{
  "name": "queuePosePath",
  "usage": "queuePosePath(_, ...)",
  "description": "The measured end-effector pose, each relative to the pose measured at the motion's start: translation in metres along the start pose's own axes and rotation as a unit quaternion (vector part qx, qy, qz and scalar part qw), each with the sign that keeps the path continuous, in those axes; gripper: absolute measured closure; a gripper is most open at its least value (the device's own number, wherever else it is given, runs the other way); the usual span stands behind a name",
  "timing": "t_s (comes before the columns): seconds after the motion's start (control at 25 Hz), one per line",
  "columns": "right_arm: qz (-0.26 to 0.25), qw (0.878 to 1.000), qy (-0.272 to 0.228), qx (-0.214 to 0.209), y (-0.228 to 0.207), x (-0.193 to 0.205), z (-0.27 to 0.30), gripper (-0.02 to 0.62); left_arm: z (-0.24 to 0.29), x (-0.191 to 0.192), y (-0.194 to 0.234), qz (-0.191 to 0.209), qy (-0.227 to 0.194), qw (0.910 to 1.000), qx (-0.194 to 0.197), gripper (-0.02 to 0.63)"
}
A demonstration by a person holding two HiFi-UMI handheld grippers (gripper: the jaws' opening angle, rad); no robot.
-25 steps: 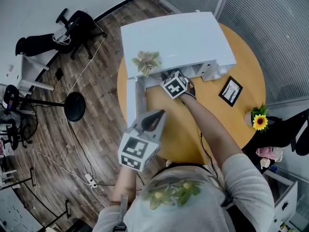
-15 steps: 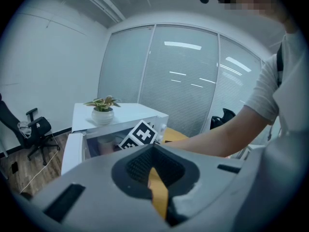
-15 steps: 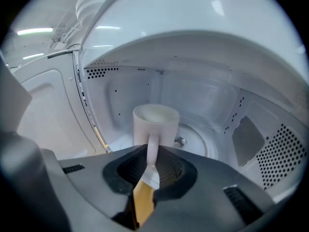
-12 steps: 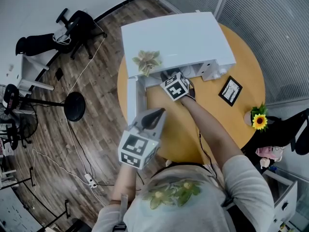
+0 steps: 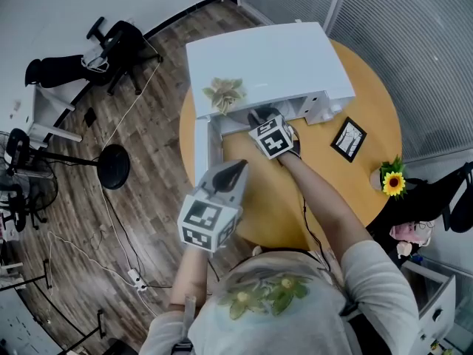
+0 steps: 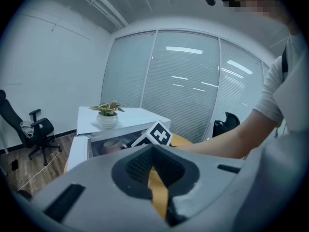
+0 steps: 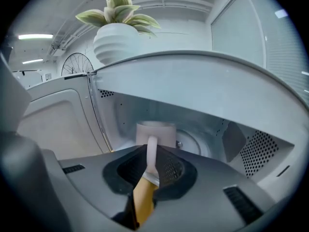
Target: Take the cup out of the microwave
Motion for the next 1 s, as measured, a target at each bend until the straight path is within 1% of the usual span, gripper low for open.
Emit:
queuePosePath(0.2, 0.001, 1.0, -0.007, 0.003, 0.003, 0.0, -0.014, 0.537, -0.002, 0.002, 0.0, 0.005, -0.003, 1.0, -0.007, 0.603)
queuePosePath(0.4, 0.01, 1.0, -0.017, 0.0, 0.013, -0.005, -0.032, 0.537, -0.007, 0.001, -0.003, 0.001, -0.006, 0.9999, -0.013, 0.603)
queuePosePath(0.68, 0.012, 1.0, -0.026, -0.003, 0.031, -0.007, -0.053, 0.537, -0.017, 0.005, -0.002, 0.008, -0.005, 0.9997, -0.025, 0.603)
queuePosePath(1.0, 0.02, 0.999, -0.04, 0.006, 0.044, -0.004, -0.084, 0.537, -0.032, 0.001, -0.013, 0.01, -0.016, 0.9996, -0.021, 0.603)
Point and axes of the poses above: the fingertips, and each gripper's own axes: z forward along the fingers, y to its left, x out of its underside, the point moved 2 cm from there along -z, backward along the fingers, and after that the axes turned 7 degrees about -x, right-handed, at the moved point
